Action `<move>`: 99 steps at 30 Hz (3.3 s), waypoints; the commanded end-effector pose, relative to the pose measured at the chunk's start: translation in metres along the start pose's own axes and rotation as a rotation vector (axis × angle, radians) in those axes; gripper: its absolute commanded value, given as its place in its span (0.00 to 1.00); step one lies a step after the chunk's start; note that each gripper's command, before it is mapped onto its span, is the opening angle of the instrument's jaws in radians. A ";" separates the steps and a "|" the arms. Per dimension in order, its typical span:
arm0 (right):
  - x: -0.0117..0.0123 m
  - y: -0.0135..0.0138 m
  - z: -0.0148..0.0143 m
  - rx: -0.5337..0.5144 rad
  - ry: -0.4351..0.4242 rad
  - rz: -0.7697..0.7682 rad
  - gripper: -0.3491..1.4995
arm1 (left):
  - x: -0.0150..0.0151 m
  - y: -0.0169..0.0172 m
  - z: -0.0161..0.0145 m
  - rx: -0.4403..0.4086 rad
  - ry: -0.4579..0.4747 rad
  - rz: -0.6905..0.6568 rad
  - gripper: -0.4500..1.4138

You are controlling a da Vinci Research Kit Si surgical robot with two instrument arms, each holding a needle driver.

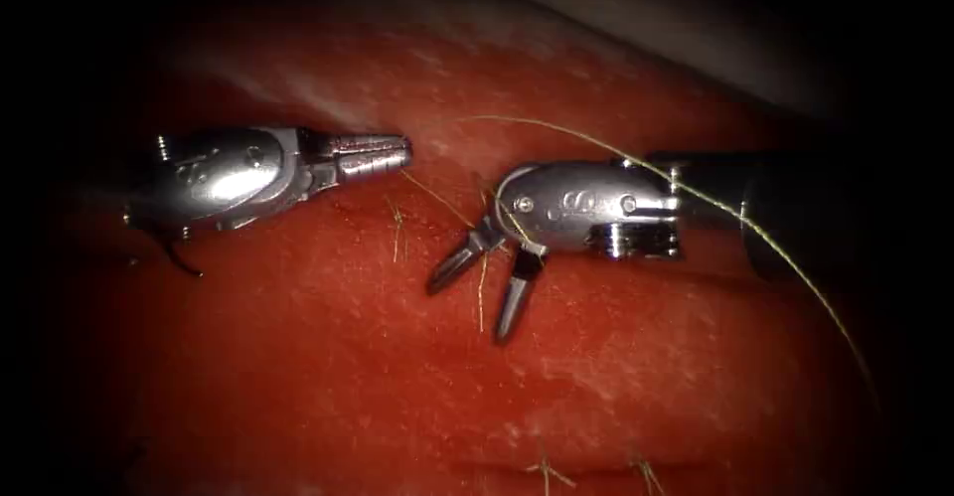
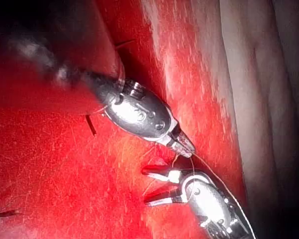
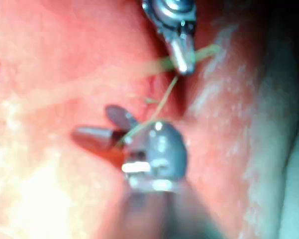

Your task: Wound Closure

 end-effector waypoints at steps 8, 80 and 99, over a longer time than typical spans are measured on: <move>-0.0008 0.0013 0.0005 -0.020 -0.032 -0.042 0.30 | -0.0007 0.0003 0.0004 -0.002 -0.002 0.000 0.05; -0.0057 0.0049 -0.0061 -0.270 0.087 0.227 0.00 | 0.0105 0.0333 -0.0075 -0.251 -0.134 -0.059 0.05; -0.0093 0.0040 -0.0071 -0.532 0.153 0.352 0.00 | 0.0104 0.0334 -0.0085 -0.376 -0.159 -0.121 0.05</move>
